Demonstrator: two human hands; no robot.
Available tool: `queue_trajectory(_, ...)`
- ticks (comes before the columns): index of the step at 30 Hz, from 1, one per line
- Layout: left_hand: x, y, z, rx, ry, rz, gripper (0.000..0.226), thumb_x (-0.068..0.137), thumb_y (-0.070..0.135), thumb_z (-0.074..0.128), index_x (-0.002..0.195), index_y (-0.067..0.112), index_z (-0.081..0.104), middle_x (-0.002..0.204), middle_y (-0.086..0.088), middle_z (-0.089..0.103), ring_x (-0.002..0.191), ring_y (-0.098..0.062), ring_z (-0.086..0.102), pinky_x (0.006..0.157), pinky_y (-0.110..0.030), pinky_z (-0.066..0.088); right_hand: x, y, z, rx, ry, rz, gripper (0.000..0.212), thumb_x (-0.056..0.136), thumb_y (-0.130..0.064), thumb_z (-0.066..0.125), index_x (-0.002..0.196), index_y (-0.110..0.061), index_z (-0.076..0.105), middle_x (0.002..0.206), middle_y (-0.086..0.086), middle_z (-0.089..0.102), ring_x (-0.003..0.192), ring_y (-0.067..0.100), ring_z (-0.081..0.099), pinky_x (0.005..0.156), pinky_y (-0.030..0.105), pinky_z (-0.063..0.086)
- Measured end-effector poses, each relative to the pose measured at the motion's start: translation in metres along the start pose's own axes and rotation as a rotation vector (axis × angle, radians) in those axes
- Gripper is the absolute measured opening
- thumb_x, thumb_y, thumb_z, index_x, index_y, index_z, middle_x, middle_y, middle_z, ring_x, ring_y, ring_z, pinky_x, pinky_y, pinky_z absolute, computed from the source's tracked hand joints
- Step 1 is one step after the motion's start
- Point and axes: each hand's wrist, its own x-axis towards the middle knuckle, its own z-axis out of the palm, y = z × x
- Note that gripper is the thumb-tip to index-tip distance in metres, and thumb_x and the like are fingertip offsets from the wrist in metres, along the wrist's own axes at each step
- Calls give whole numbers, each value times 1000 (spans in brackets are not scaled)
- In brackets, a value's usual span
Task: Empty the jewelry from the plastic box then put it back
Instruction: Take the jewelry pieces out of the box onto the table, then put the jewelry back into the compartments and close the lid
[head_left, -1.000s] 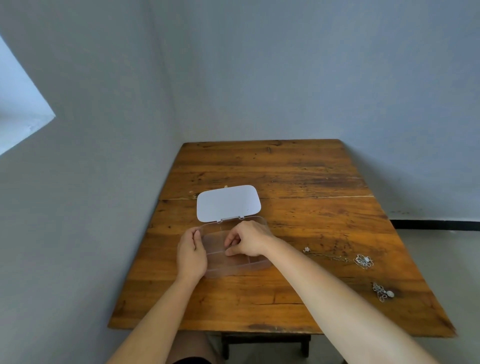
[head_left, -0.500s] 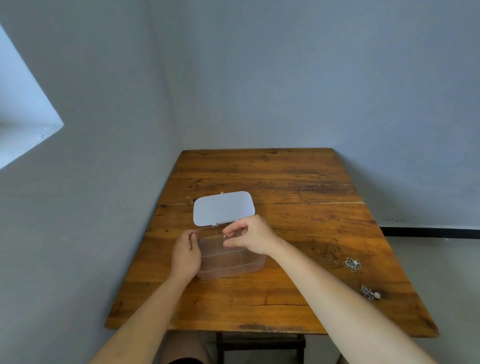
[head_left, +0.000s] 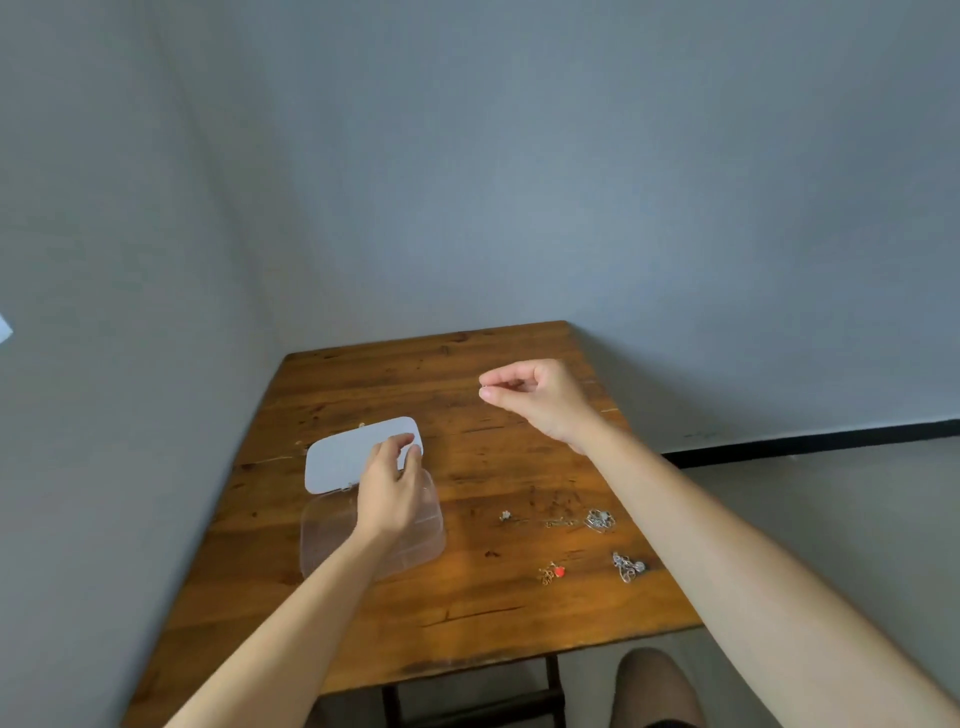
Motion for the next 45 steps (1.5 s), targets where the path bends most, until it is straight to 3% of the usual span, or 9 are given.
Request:
queue_trajectory(5, -36, 10, 50, -65, -169, 60, 37, 102, 35, 45, 131, 15, 55, 129, 0, 58, 116, -11, 52, 98, -26, 40, -15, 36, -27, -29, 43, 93, 11, 84, -25, 78, 93, -32, 77, 98, -10, 77, 95, 8, 71, 92, 33, 57)
queue_trajectory(12, -80, -27, 78, -8, -310, -9, 38, 99, 36, 51, 135, 22, 52, 135, 7, 54, 122, -7, 50, 103, -23, 40, -49, 127, -9, -284, -89, 337, 34, 88, -18, 72, 122, -21, 69, 121, -1, 70, 107, 12, 64, 101, 31, 49)
queue_trajectory(18, -80, -26, 82, 45, -343, 15, 43, 93, 41, 61, 131, 22, 56, 144, 5, 46, 130, -11, 43, 107, -23, 35, -63, 141, -16, -319, 30, 299, 31, 93, -14, 65, 123, -22, 66, 120, -4, 68, 103, 7, 61, 94, 23, 47)
queue_trajectory(22, -94, -22, 95, 111, -358, 50, 40, 89, 47, 63, 124, 28, 59, 149, 5, 43, 148, -17, 18, 119, -38, 18, -87, 141, -30, -318, 111, 263, 28, 93, -14, 64, 119, -23, 69, 115, -7, 68, 101, 6, 61, 86, 15, 45)
queue_trajectory(24, -104, -19, 101, 135, -350, 90, 41, 86, 54, 62, 121, 31, 61, 147, 8, 44, 147, -18, 19, 120, -40, 19, -108, 148, -33, -338, 128, 280, 25, 93, -18, 65, 117, -25, 69, 113, -6, 67, 100, 5, 61, 84, 15, 46)
queue_trajectory(27, -119, -16, 107, 242, -331, 196, 49, 82, 69, 54, 119, 37, 62, 147, 9, 43, 144, -18, 26, 122, -45, 21, -144, 160, -38, -460, 209, 295, 23, 92, -36, 64, 114, -28, 69, 106, -9, 60, 99, 10, 61, 85, 29, 52)
queue_trajectory(33, -125, -12, 107, 350, -309, 239, 45, 82, 68, 57, 115, 40, 67, 150, 5, 42, 145, -19, 27, 124, -43, 11, -186, 177, -27, -610, 238, 309, 57, 82, -62, 65, 124, -23, 69, 109, -3, 55, 105, 18, 55, 89, 34, 48)
queue_trajectory(38, -123, -10, 109, 297, -293, 175, 21, 82, 55, 68, 96, 41, 74, 145, 4, 49, 140, -20, 33, 119, -47, 24, -186, 181, -11, -622, 414, 205, 23, 83, -36, 78, 101, -22, 80, 90, -2, 68, 85, 21, 63, 77, 35, 47)
queue_trajectory(45, -118, -11, 110, 259, -294, 126, 13, 81, 48, 73, 81, 35, 75, 143, 5, 51, 137, -21, 35, 117, -44, 27, -181, 175, -7, -628, 377, 206, 13, 86, -25, 76, 94, -15, 78, 88, 5, 72, 81, 26, 65, 73, 36, 51)
